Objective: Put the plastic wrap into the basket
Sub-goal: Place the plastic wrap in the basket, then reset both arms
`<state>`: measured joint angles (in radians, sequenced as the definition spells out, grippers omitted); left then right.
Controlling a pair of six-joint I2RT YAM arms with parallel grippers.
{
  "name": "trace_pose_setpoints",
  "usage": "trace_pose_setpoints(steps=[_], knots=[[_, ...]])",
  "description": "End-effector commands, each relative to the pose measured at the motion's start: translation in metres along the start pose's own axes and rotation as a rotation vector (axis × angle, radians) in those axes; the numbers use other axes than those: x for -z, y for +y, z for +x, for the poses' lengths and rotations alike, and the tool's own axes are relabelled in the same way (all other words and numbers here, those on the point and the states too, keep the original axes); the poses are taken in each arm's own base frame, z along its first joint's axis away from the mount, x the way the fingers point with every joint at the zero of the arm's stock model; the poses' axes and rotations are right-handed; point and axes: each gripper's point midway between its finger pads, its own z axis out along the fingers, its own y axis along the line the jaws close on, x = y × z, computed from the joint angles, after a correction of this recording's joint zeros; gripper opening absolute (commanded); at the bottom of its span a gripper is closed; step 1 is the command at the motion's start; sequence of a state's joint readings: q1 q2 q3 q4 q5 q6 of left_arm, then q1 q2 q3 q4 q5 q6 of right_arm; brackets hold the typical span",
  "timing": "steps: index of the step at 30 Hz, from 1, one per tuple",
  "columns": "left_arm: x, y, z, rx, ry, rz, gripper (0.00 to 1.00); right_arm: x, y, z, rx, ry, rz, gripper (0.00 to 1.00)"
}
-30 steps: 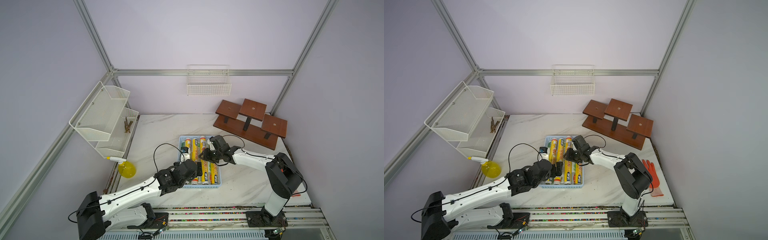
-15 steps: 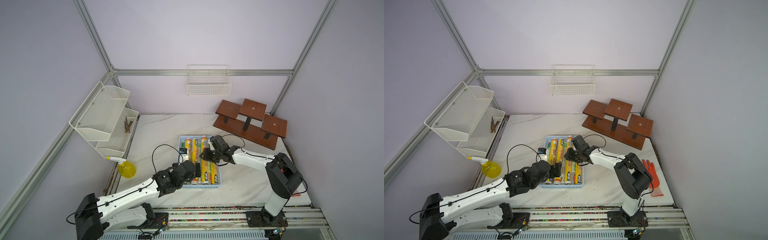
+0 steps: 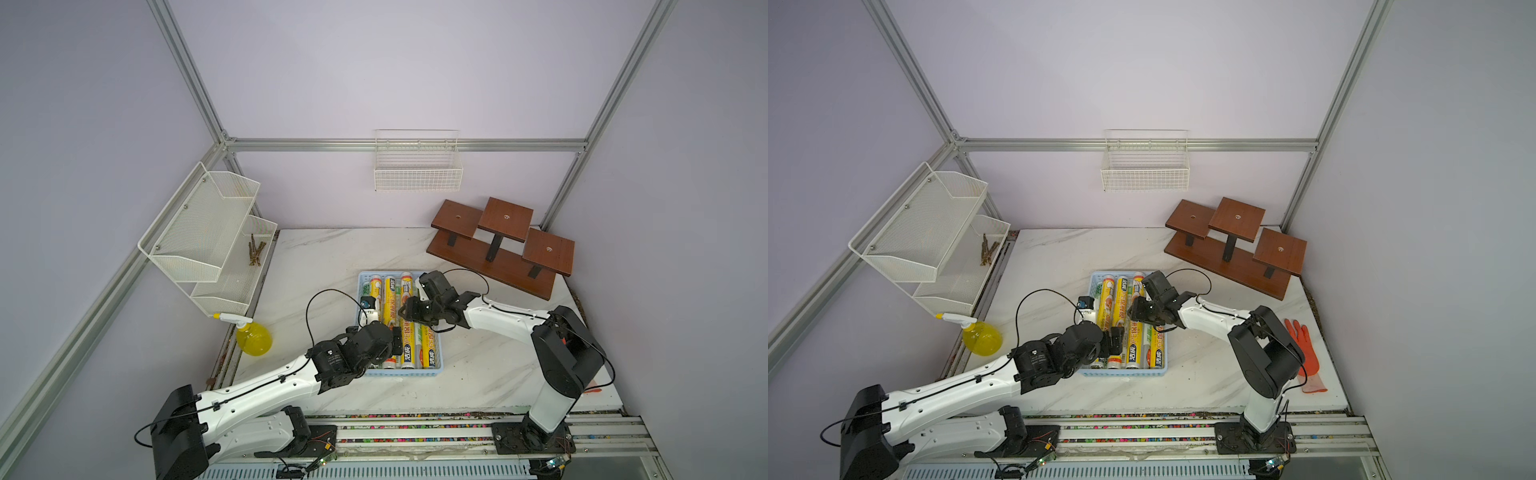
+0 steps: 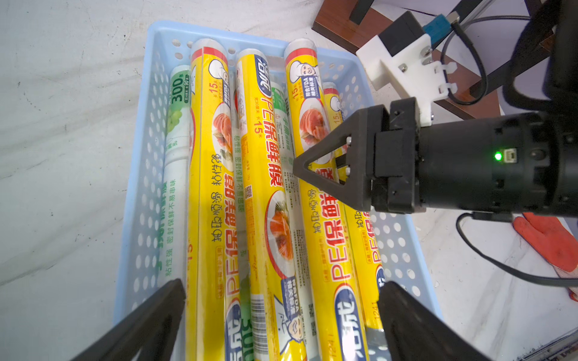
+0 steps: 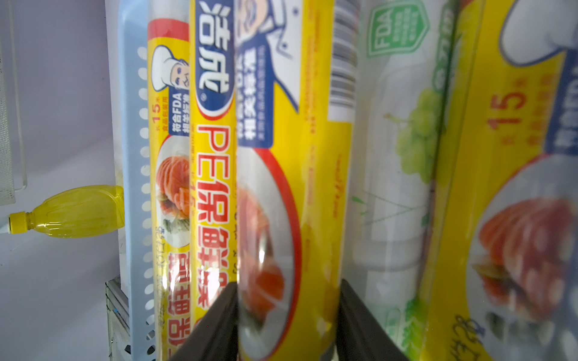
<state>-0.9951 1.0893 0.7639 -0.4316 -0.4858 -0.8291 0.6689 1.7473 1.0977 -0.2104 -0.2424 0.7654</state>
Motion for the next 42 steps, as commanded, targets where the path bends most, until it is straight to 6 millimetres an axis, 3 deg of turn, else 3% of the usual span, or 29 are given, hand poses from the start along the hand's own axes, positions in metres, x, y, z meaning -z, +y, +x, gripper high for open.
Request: trace_pose_setpoints(steps=[1,6,9,10,16,21,26,32,42], knots=[[0.003,-0.004,-0.01,0.035,-0.027,0.018,1.0,0.015,0.007,-0.002,0.022,-0.017,0.004,0.53],[0.004,-0.005,-0.011,0.037,-0.029,0.019,1.0,0.035,0.013,-0.01,0.039,-0.064,0.006,0.54],[0.005,-0.002,-0.011,0.035,-0.031,0.013,1.0,0.061,0.014,-0.022,0.064,-0.156,0.028,0.56],[0.006,-0.002,-0.011,0.033,-0.034,0.01,1.0,0.078,0.017,-0.029,0.075,-0.21,0.034,0.57],[0.008,0.001,-0.018,0.015,-0.061,-0.003,1.0,0.151,-0.006,-0.053,0.045,-0.508,0.137,0.62],[0.01,0.005,-0.025,-0.008,-0.085,-0.034,1.0,0.194,-0.033,-0.053,0.051,-0.716,0.173,0.65],[0.016,0.016,-0.033,-0.038,-0.123,-0.091,1.0,0.219,-0.058,-0.05,0.111,-0.84,0.257,0.8],[0.026,0.043,-0.052,-0.093,-0.212,-0.194,1.0,0.235,-0.101,-0.052,0.183,-0.927,0.485,0.91],[0.034,0.132,-0.098,-0.075,-0.357,-0.5,1.0,0.246,-0.17,-0.078,0.265,-1.053,0.771,0.93]])
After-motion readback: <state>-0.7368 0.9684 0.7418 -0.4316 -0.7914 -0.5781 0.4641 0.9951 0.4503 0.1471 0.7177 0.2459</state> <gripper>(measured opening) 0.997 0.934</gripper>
